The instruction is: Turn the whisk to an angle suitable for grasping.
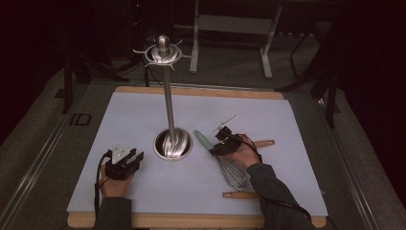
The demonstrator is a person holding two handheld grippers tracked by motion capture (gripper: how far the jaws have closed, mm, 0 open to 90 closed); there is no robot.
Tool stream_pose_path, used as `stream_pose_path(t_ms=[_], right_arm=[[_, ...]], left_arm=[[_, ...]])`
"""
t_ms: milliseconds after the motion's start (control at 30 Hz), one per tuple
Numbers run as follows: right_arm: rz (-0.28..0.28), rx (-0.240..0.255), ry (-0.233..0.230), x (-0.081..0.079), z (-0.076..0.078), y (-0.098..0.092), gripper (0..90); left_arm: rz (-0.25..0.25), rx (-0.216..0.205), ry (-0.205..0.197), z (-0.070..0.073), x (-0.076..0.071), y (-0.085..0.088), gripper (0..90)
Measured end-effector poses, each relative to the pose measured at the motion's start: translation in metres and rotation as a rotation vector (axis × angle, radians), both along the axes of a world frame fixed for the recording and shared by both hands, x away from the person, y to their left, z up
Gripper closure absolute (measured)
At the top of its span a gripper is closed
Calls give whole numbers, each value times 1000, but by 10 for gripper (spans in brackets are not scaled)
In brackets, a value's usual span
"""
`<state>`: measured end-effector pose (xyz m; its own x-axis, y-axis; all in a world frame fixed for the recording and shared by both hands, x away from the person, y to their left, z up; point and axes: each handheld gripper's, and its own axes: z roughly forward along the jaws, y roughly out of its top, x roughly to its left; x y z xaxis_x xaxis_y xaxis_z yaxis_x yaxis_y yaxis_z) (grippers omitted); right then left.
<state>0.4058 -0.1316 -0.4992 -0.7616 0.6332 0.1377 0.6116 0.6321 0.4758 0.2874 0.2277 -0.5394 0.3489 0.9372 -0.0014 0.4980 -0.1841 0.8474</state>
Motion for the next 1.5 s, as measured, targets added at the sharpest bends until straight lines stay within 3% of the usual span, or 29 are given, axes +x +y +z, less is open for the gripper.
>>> stream_pose_path(t_ms=[500,700,800,1333,1500], right_arm=[[-3,-78,63,10,-6,14,667],[3,-75,4,5,-5,22,693],[9,-79,-3,2,-3,25,694],[23,35,-92,-7,24,19,695],[3,64,-119,-11,31,16,695]], left_arm=[[1,0,4,0,1,0,638],[1,-1,5,0,1,0,638],[0,0,5,0,1,0,638],[0,6,5,0,1,-1,643],[1,7,6,0,1,-1,644]])
